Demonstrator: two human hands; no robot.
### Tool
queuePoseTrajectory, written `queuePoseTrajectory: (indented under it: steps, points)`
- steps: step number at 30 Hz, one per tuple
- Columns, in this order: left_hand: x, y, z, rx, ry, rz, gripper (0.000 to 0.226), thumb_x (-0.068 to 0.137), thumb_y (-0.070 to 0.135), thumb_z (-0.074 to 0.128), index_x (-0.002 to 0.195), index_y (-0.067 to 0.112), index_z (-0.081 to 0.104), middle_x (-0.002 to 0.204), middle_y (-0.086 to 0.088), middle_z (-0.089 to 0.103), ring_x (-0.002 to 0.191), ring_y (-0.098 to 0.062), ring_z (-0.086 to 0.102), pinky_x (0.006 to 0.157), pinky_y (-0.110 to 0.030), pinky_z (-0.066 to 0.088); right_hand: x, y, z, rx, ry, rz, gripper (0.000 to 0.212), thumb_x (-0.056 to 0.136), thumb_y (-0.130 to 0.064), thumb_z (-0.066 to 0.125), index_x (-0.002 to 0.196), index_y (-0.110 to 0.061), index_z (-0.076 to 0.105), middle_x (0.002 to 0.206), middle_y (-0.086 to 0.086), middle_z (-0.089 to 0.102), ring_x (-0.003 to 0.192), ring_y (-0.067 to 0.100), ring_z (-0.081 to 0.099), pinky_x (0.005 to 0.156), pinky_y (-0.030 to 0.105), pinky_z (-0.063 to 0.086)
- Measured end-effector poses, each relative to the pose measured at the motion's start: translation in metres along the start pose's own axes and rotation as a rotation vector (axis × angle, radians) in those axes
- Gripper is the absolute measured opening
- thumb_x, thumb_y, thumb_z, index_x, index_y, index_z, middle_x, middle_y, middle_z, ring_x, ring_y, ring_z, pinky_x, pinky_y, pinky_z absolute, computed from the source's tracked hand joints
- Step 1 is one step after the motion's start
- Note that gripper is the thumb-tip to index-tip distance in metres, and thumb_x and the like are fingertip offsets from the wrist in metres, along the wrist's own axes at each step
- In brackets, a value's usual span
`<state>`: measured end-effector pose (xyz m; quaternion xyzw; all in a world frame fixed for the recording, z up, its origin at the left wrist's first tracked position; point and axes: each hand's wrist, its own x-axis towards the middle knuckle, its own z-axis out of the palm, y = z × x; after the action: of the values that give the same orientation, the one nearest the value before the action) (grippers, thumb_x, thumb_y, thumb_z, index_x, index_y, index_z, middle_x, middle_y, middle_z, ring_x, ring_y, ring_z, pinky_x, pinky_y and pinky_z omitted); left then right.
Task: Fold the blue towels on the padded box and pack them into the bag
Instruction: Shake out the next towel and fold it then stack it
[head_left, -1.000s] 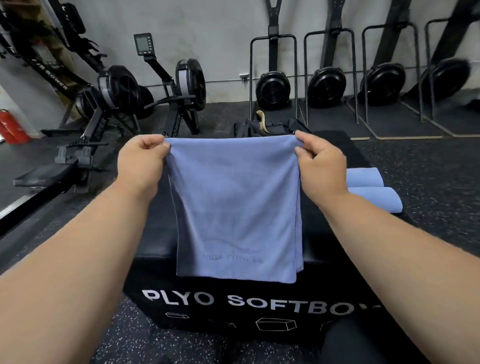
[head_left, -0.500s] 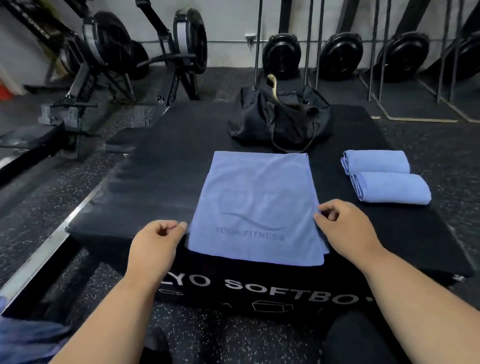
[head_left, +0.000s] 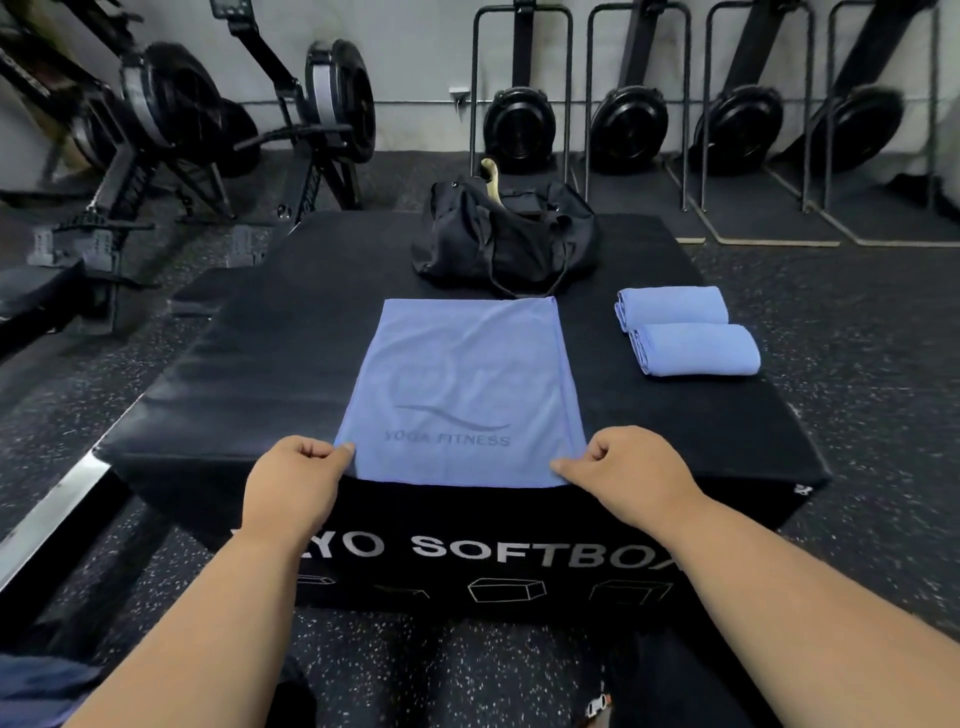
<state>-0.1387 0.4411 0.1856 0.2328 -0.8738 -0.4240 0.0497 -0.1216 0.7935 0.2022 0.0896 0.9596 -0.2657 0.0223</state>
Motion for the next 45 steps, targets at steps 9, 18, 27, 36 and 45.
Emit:
queuePoseTrajectory:
  steps: [9, 18, 27, 36, 45]
  points:
    - [-0.006, 0.006, 0.002, 0.103, 0.064, 0.018, 0.027, 0.091, 0.042, 0.076, 0.09, 0.017, 0.065, 0.082, 0.004, 0.071, 0.079, -0.02, 0.065, 0.07, -0.038, 0.048, 0.007, 0.004, 0.002, 0.184, -0.026, 0.012, 0.036, 0.084, -0.038, 0.077, 0.07, -0.01, 0.061, 0.062, -0.005, 0.062, 0.056, 0.011, 0.051, 0.059, 0.031, 0.045]
    - [0.013, 0.009, -0.003, -0.618, -0.124, -0.1, 0.042, 0.093, 0.025, 0.081, 0.127, 0.004, 0.068, 0.078, 0.009, 0.071, 0.064, -0.006, 0.066, 0.062, -0.021, 0.053, 0.019, 0.004, -0.015, 0.557, 0.122, 0.047, 0.027, 0.09, -0.028, 0.075, 0.07, -0.012, 0.067, 0.072, 0.0, 0.073, 0.064, 0.013, 0.056, 0.068, 0.033, 0.047]
    - [0.016, -0.004, 0.002, -0.415, -0.067, -0.052, 0.025, 0.084, 0.022, 0.084, 0.098, 0.009, 0.067, 0.067, 0.0, 0.073, 0.062, -0.017, 0.065, 0.07, -0.038, 0.058, 0.022, 0.017, -0.016, 0.381, -0.057, 0.062, 0.035, 0.087, -0.034, 0.082, 0.073, -0.007, 0.065, 0.056, -0.008, 0.052, 0.049, 0.008, 0.044, 0.052, 0.024, 0.039]
    - [0.016, -0.019, 0.001, -0.36, -0.095, -0.061, 0.025, 0.084, 0.023, 0.087, 0.097, 0.014, 0.068, 0.071, 0.002, 0.072, 0.074, -0.02, 0.072, 0.086, -0.046, 0.063, 0.027, 0.023, -0.015, 0.219, -0.096, 0.012, 0.034, 0.085, -0.035, 0.083, 0.068, -0.013, 0.063, 0.054, -0.011, 0.056, 0.047, 0.005, 0.046, 0.056, 0.028, 0.044]
    - [0.014, -0.026, 0.004, -0.319, -0.12, -0.086, 0.024, 0.083, 0.025, 0.089, 0.093, 0.014, 0.071, 0.08, -0.004, 0.077, 0.079, -0.022, 0.073, 0.089, -0.048, 0.063, 0.024, 0.022, -0.014, 0.182, -0.07, 0.019, 0.029, 0.086, -0.039, 0.081, 0.073, -0.016, 0.069, 0.057, -0.011, 0.06, 0.049, 0.005, 0.049, 0.058, 0.029, 0.046]
